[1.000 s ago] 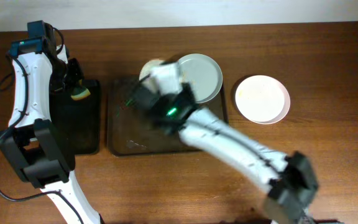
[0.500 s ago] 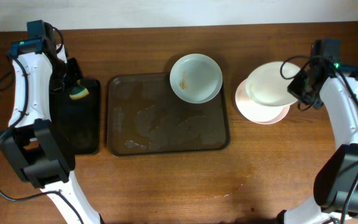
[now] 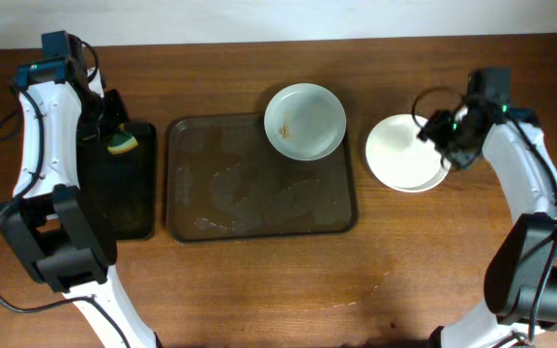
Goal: Clean dirty plates on tray and stack at the side
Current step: 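Drag the last white plate to the tray center with the right gripper, then scrub the last white plate with the sponge in the left gripper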
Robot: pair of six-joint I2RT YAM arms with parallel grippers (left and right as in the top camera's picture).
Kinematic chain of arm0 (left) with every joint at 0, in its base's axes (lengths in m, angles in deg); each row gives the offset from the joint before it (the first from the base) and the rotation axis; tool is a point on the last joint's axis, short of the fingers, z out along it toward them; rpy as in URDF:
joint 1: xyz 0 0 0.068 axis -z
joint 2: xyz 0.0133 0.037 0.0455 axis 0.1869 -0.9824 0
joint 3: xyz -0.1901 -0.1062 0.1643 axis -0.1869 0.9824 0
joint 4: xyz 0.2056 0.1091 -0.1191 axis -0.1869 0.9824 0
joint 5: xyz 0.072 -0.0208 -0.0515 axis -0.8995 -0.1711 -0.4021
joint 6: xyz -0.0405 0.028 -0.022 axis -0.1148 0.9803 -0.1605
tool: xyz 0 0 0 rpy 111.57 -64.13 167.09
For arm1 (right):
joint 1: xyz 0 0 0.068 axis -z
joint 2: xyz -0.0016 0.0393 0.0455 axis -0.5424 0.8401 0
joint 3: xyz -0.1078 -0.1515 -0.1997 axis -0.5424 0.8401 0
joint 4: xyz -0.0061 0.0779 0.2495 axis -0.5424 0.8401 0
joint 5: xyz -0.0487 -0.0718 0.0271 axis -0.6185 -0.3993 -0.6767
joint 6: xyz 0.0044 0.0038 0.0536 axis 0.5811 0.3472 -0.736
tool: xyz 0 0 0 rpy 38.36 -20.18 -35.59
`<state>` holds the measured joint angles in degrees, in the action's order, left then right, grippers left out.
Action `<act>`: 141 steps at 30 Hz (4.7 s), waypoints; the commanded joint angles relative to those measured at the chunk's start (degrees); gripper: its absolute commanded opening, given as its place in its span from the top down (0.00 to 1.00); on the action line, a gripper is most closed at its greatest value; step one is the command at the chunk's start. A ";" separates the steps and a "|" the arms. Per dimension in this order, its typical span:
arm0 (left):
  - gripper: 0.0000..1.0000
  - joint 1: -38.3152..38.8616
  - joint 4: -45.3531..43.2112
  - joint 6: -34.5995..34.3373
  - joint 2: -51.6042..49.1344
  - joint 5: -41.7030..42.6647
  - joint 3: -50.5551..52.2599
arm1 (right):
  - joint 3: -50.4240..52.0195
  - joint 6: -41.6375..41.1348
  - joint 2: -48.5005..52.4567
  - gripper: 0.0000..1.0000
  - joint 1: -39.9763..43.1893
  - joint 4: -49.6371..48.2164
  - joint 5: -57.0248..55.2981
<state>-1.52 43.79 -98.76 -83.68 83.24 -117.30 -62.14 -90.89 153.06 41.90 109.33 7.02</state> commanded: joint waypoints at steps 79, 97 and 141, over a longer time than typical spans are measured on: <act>1.00 13.77 -2.14 2.73 -2.84 1.60 -0.52 | -16.26 -15.89 26.23 0.96 -34.56 1.90 -2.38; 1.00 29.40 -2.67 9.90 -16.85 10.25 -0.52 | -16.26 -15.69 26.64 0.96 -34.56 0.66 -2.43; 1.00 25.77 5.95 -9.60 -25.90 -19.80 -8.74 | -8.20 -10.82 26.75 0.96 -30.51 -13.35 16.48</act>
<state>24.53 44.97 -106.14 -104.51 77.73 -128.14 -72.15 -101.12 177.78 10.98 95.14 25.18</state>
